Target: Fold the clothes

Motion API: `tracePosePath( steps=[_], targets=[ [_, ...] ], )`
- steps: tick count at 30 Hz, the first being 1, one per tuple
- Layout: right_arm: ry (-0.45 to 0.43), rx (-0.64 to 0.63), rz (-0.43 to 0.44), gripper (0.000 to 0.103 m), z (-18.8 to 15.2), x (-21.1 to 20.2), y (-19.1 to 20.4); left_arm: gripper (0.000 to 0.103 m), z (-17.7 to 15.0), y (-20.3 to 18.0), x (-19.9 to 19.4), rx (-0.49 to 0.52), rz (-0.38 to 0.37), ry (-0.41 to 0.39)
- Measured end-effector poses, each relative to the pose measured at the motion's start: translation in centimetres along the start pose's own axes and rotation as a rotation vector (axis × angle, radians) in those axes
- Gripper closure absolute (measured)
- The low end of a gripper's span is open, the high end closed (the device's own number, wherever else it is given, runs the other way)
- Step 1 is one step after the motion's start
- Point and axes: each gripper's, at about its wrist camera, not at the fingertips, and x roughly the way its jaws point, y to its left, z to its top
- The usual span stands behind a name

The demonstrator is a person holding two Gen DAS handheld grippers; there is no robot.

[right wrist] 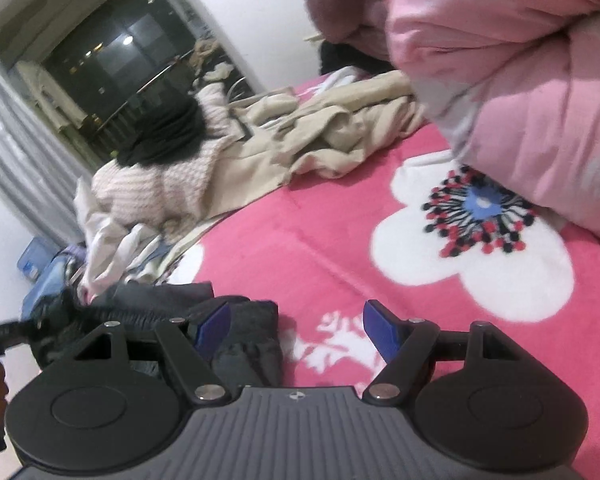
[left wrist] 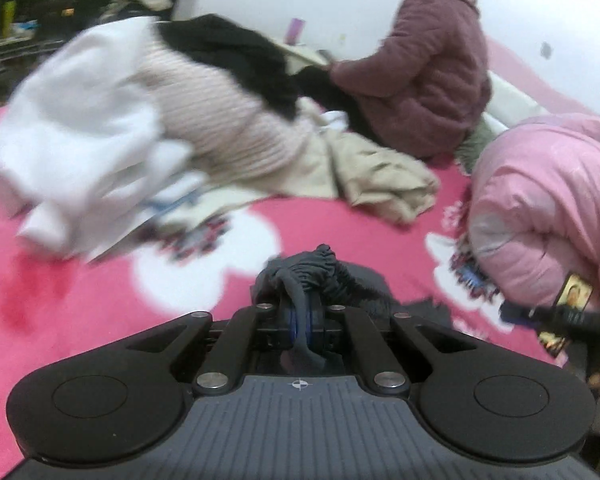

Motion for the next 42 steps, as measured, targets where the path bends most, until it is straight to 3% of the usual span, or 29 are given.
tracePosePath(
  steps=[9, 16, 20, 29, 31, 33, 35, 38, 40, 42],
  targets=[
    [0.069, -0.106, 0.029, 0.027, -1.8, -0.7, 4.2, 0.101, -7.8, 3.7, -6.6, -0.046, 0.139, 0.044],
    [0.132, -0.165, 0.029, 0.027, -2.1, -0.1, 6.9, 0.101, -13.0, 7.2, -9.9, -0.150, 0.214, 0.080],
    [0.204, -0.157, 0.064, 0.027, -1.3, 2.5, 8.9, 0.101, -14.4, 8.5, -10.2, -0.203, 0.213, 0.092],
    [0.358, -0.212, 0.118, 0.027, -0.8, 9.5, 14.9, 0.096, -15.0, 9.7, -8.8, -0.222, 0.190, 0.139],
    [0.395, -0.239, 0.122, 0.027, -1.3, 11.0, 15.9, 0.092, -15.1, 10.0, -8.5, -0.225, 0.187, 0.153],
    [0.435, -0.268, 0.120, 0.028, -1.8, 12.3, 16.7, 0.081, -15.3, 10.3, -8.4, -0.233, 0.190, 0.157],
    [0.480, -0.300, 0.109, 0.031, -2.5, 13.5, 17.3, 0.079, -15.4, 10.7, -8.3, -0.246, 0.193, 0.158],
    [0.514, -0.370, 0.049, 0.044, -3.6, 14.3, 17.7, 0.076, -15.4, 11.0, -8.4, -0.266, 0.189, 0.151],
    [0.510, -0.408, 0.017, 0.064, -4.0, 14.0, 17.8, 0.073, -15.3, 11.2, -8.3, -0.275, 0.189, 0.139],
    [0.498, -0.442, -0.012, 0.077, -4.1, 13.3, 17.9, 0.072, -15.0, 11.3, -8.0, -0.286, 0.187, 0.127]
  ],
)
